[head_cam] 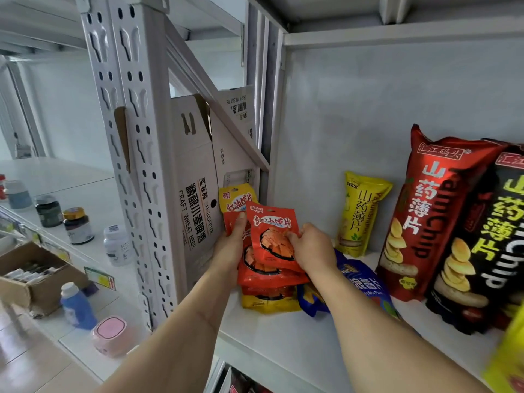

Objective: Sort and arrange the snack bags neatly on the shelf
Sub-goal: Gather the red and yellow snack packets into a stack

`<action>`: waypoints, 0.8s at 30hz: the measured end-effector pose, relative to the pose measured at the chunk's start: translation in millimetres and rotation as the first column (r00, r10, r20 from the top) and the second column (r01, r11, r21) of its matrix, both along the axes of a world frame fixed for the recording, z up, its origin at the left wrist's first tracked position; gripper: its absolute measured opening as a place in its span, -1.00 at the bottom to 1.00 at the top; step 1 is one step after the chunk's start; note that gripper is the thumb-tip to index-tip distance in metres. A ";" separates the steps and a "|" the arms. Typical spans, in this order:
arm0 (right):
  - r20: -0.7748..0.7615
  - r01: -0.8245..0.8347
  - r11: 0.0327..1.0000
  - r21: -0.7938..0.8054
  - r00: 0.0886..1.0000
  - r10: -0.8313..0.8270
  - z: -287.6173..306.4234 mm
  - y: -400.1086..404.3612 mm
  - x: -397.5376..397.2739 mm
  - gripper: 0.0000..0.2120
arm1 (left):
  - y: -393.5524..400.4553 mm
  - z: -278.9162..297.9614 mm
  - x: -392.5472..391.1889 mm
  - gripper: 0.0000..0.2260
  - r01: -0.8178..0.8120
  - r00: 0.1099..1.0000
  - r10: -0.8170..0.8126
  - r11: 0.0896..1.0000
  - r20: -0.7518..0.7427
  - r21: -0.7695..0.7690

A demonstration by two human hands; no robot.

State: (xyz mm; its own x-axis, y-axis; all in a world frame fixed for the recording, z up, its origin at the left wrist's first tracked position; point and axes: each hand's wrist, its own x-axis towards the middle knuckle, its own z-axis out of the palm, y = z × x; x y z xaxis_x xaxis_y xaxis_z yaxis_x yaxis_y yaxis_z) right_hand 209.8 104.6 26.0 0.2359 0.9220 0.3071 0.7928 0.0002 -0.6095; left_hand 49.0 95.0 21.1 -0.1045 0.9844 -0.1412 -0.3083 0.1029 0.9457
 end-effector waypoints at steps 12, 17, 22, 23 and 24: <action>-0.596 -0.363 0.925 -0.112 0.769 0.230 -4.6 -22.6 -3.3 -0.48 | -12.8 -5.0 -4.8 -0.55 0.062 0.998 -0.062 0.998 -0.018 -0.016; -0.639 -0.393 0.919 -0.018 0.712 0.291 9.0 -33.4 -4.8 -0.60 | -22.3 16.0 -5.0 -0.46 0.001 0.999 0.000 1.000 -0.040 0.027; -0.666 -0.385 0.923 0.008 0.687 0.292 14.9 -52.6 -10.2 -0.60 | -39.8 22.8 -8.5 -0.50 0.040 0.999 -0.039 0.999 -0.037 0.010; -0.671 -0.382 0.924 0.005 0.684 0.287 15.3 -57.1 -11.3 -0.70 | -44.1 23.1 -9.9 -0.53 0.047 0.999 -0.047 0.999 -0.024 0.007; -0.675 -0.381 0.924 0.010 0.680 0.288 16.1 -62.8 -12.8 -0.74 | -49.5 24.0 -10.5 -0.56 0.051 0.999 -0.051 0.999 -0.013 0.003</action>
State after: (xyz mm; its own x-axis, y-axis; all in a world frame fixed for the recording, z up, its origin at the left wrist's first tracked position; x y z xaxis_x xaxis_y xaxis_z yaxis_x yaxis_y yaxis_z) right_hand 197.1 41.9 42.1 0.0012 0.9971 0.0765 0.1571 0.0753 -0.9847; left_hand 38.6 45.5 45.2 -0.0556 0.9891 -0.1365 -0.2899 0.1148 0.9501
